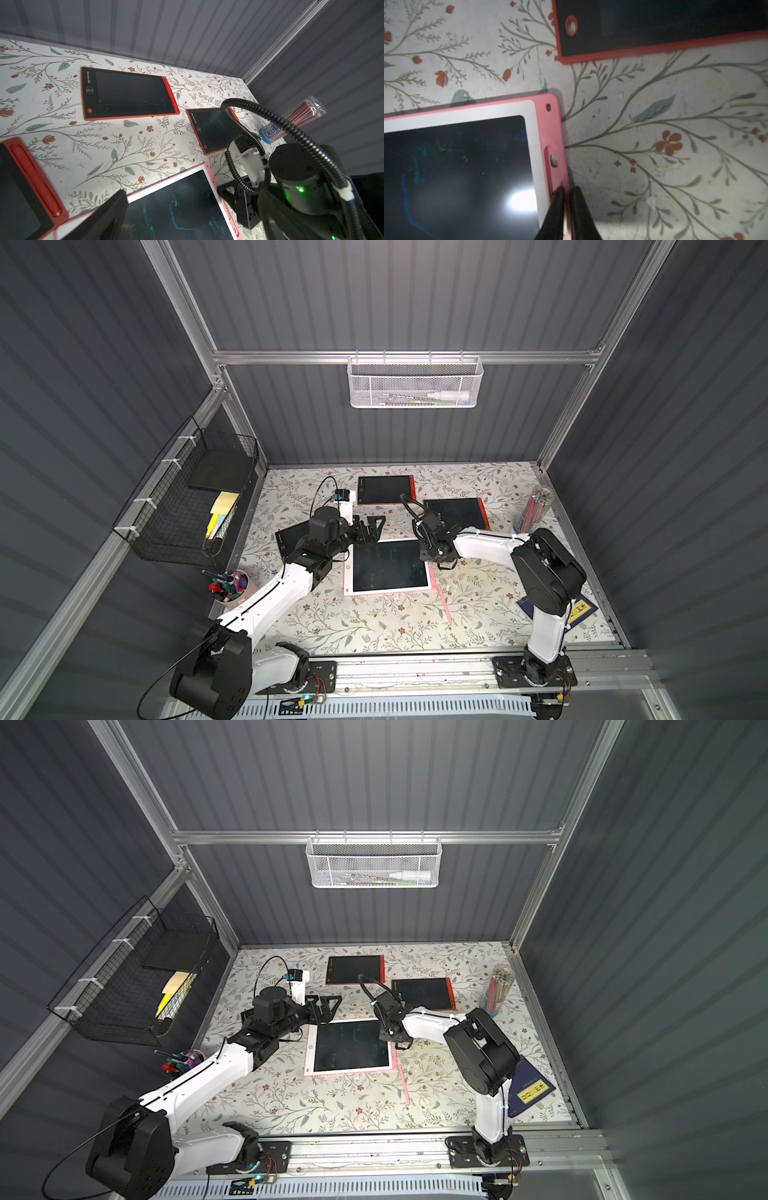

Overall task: Place the stylus back onto the writing tablet
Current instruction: Move the writing tablet to the center of the board.

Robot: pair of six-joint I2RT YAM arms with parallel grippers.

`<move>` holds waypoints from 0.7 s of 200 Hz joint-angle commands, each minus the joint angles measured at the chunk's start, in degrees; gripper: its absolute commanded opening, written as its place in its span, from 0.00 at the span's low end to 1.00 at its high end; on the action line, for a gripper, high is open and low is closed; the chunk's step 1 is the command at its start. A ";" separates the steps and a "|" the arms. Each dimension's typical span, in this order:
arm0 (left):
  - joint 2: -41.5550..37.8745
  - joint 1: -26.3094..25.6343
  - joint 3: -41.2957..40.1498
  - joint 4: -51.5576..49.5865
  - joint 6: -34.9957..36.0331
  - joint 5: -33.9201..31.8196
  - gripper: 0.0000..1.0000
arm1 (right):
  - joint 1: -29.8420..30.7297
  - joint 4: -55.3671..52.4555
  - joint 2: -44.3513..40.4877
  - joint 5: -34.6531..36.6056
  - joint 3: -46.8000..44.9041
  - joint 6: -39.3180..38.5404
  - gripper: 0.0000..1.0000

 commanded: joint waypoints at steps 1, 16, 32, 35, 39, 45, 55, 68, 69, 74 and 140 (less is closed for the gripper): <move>0.60 -0.26 -0.43 1.18 0.00 0.64 0.99 | -0.37 -4.25 1.23 -0.35 -1.65 -1.19 0.14; 0.63 -0.25 -0.51 1.25 0.13 0.90 0.99 | -0.57 -4.87 0.65 0.35 -1.91 -2.02 0.14; 0.39 -0.27 -0.64 1.55 0.22 1.05 0.99 | -0.65 -4.77 -0.20 0.10 -3.05 -2.73 0.13; 0.37 -0.31 -0.65 1.59 0.22 1.04 0.99 | -0.66 -4.77 -0.36 0.09 -3.29 -2.78 0.13; 0.36 -0.32 -0.72 1.56 0.22 1.06 0.99 | -0.70 -4.77 -0.52 0.10 -3.52 -2.93 0.13; 0.44 -0.32 -0.65 1.59 0.22 1.04 0.99 | -0.74 -4.93 -0.69 0.34 -3.88 -3.01 0.13; 0.60 -0.28 -0.71 1.61 0.22 1.20 0.99 | -0.79 -4.87 -1.02 0.50 -4.62 -3.02 0.13; 0.58 -0.27 -0.71 1.66 0.17 1.14 0.99 | -0.84 -4.73 -1.46 0.47 -5.42 -2.89 0.13; 0.61 -0.31 -0.68 1.67 0.15 1.14 0.99 | -0.86 -4.71 -1.47 0.49 -5.46 -2.87 0.13; 0.46 -0.33 -0.62 1.68 0.21 1.28 0.99 | -0.87 -4.61 -1.55 0.43 -5.72 -2.84 0.13; 1.48 -0.34 0.82 4.60 3.70 8.59 0.99 | -0.97 -3.59 -6.66 -4.95 -4.17 -6.31 0.23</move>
